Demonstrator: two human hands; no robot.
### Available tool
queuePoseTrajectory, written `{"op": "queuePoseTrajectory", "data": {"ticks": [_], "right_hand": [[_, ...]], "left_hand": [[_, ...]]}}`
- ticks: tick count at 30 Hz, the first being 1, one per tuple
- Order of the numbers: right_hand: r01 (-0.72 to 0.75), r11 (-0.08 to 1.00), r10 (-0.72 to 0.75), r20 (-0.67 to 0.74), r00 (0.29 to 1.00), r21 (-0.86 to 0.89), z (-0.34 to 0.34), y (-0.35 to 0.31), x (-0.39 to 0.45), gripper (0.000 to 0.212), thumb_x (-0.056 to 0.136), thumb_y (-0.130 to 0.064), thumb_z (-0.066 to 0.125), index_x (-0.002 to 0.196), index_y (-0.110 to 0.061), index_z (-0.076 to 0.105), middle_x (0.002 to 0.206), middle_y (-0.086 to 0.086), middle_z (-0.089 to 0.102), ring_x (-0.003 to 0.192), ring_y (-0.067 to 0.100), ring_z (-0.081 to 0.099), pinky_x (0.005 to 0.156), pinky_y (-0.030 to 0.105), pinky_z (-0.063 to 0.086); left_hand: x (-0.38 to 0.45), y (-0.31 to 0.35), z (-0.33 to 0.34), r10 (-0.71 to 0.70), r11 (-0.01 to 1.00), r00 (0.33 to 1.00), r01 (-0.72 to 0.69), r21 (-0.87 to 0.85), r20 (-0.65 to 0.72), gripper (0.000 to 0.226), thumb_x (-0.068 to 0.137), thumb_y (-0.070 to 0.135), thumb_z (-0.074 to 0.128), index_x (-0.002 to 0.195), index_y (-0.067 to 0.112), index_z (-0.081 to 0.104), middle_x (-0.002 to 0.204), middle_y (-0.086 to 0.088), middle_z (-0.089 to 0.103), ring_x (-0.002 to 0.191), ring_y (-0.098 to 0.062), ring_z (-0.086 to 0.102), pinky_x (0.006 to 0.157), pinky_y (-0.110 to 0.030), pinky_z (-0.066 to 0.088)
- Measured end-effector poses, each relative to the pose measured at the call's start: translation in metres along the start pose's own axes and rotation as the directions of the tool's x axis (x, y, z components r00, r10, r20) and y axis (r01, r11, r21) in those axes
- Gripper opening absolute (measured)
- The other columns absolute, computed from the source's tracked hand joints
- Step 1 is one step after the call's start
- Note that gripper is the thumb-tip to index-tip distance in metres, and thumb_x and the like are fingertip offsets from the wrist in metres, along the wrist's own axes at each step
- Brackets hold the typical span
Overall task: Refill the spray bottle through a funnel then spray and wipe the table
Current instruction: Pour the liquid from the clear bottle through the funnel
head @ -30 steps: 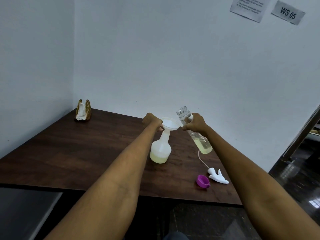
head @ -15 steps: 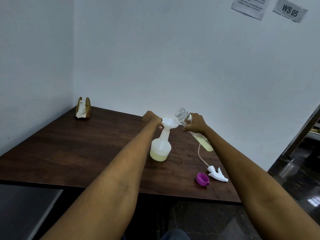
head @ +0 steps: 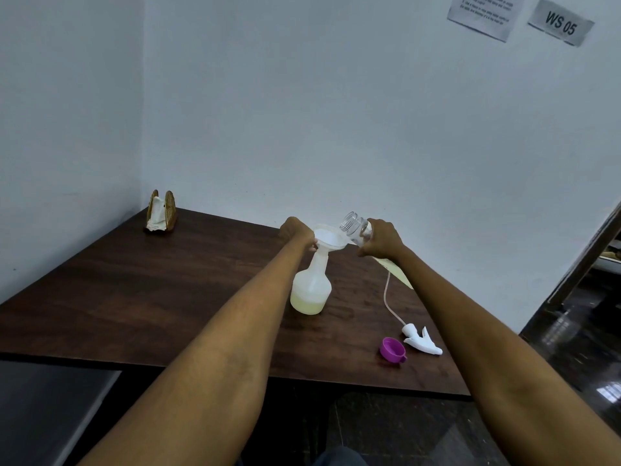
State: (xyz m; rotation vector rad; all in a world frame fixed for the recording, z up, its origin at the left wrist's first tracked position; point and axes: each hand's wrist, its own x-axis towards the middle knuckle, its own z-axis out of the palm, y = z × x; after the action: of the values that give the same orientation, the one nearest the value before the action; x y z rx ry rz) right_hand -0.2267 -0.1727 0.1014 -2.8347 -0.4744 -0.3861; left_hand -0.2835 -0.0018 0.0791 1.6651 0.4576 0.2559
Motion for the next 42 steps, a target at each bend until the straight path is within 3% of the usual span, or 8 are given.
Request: {"op": "queuePoseTrajectory", "data": {"ticks": [4, 9, 14, 18, 22, 27, 39, 42], "right_hand": [[-0.007, 1.0, 0.007, -0.001, 1.0, 0.02, 0.0, 0.001, -0.003, 0.036, 0.061, -0.008, 0.076, 0.083, -0.009, 0.048, 0.082, 0.005, 0.054, 0.077, 0.022, 0.049, 0.05, 0.02, 0.031], [-0.018, 0.999, 0.018, 0.002, 1.0, 0.037, 0.002, 0.001, -0.003, 0.034, 0.058, -0.007, 0.075, 0.079, -0.008, 0.048, 0.079, 0.006, 0.054, 0.072, 0.022, 0.048, 0.048, 0.02, 0.03], [-0.015, 1.0, 0.015, 0.024, 1.0, 0.0, 0.003, -0.001, -0.004, 0.035, 0.06, -0.008, 0.075, 0.083, -0.007, 0.049, 0.083, 0.006, 0.054, 0.077, 0.023, 0.048, 0.049, 0.022, 0.031], [-0.01, 0.998, 0.012, 0.018, 1.0, -0.069, 0.004, -0.004, -0.003, 0.041, 0.063, -0.007, 0.072, 0.101, -0.002, 0.056, 0.089, 0.008, 0.058, 0.082, 0.025, 0.053, 0.061, 0.026, 0.037], [0.022, 0.987, -0.025, -0.016, 1.0, -0.158, 0.004, -0.007, -0.002, 0.04, 0.066, -0.008, 0.07, 0.102, -0.003, 0.053, 0.098, 0.014, 0.065, 0.091, 0.032, 0.06, 0.064, 0.028, 0.037], [0.064, 0.965, -0.073, -0.028, 0.997, -0.253, 0.001, -0.007, -0.004, 0.04, 0.072, -0.012, 0.068, 0.107, -0.004, 0.052, 0.102, 0.013, 0.064, 0.096, 0.032, 0.059, 0.068, 0.029, 0.037], [0.068, 0.961, -0.08, -0.036, 0.996, -0.267, -0.003, -0.006, -0.009, 0.041, 0.07, -0.009, 0.067, 0.107, -0.004, 0.052, 0.101, 0.013, 0.065, 0.095, 0.032, 0.059, 0.069, 0.029, 0.038], [0.07, 0.962, -0.081, -0.032, 0.996, -0.265, -0.004, -0.007, -0.009, 0.042, 0.07, -0.009, 0.068, 0.108, -0.004, 0.052, 0.103, 0.013, 0.065, 0.097, 0.032, 0.059, 0.07, 0.03, 0.038]], "left_hand": [[0.002, 0.0, -0.001, -0.014, 1.0, 0.999, 0.014, 0.0, 0.044, 0.036, 0.094, 0.001, 0.053, 0.059, 0.002, 0.046, 0.039, -0.004, 0.053, 0.017, -0.004, 0.041, 0.035, -0.015, 0.044], [0.0, 0.001, -0.002, -0.015, 0.999, 0.997, 0.018, -0.034, 0.079, 0.034, 0.095, -0.001, 0.051, 0.061, 0.001, 0.046, 0.059, -0.007, 0.05, 0.015, -0.002, 0.038, 0.031, -0.016, 0.043], [0.01, -0.006, -0.002, 0.029, 0.99, 0.998, -0.019, 0.143, -0.062, 0.03, 0.084, 0.002, 0.064, 0.057, 0.004, 0.054, 0.058, -0.01, 0.06, 0.016, -0.005, 0.043, 0.061, -0.027, 0.056], [0.01, -0.003, 0.002, 0.065, 0.981, 0.995, -0.05, 0.189, -0.074, 0.028, 0.086, 0.005, 0.065, 0.059, 0.004, 0.056, 0.084, -0.013, 0.074, 0.035, -0.012, 0.053, 0.061, -0.025, 0.055], [0.009, -0.001, 0.002, 0.1, 0.967, 0.99, -0.072, 0.246, -0.104, 0.031, 0.087, 0.008, 0.063, 0.057, 0.008, 0.055, 0.079, -0.009, 0.074, 0.026, -0.007, 0.05, 0.054, -0.021, 0.052], [0.007, 0.001, 0.0, 0.117, 0.954, 0.987, -0.082, 0.288, -0.105, 0.028, 0.086, 0.01, 0.063, 0.059, 0.01, 0.054, 0.085, -0.006, 0.076, 0.081, -0.02, 0.074, 0.077, -0.028, 0.058], [0.003, -0.001, 0.002, 0.114, 0.967, 0.989, -0.088, 0.24, -0.095, 0.009, 0.083, 0.01, 0.065, 0.088, 0.004, 0.07, 0.089, -0.01, 0.075, 0.087, -0.024, 0.073, 0.082, -0.034, 0.058], [0.001, -0.001, 0.001, 0.113, 0.967, 0.989, -0.089, 0.238, -0.09, 0.005, 0.082, 0.011, 0.065, 0.08, 0.007, 0.065, 0.09, -0.01, 0.075, 0.088, -0.024, 0.073, 0.082, -0.032, 0.058]]}}
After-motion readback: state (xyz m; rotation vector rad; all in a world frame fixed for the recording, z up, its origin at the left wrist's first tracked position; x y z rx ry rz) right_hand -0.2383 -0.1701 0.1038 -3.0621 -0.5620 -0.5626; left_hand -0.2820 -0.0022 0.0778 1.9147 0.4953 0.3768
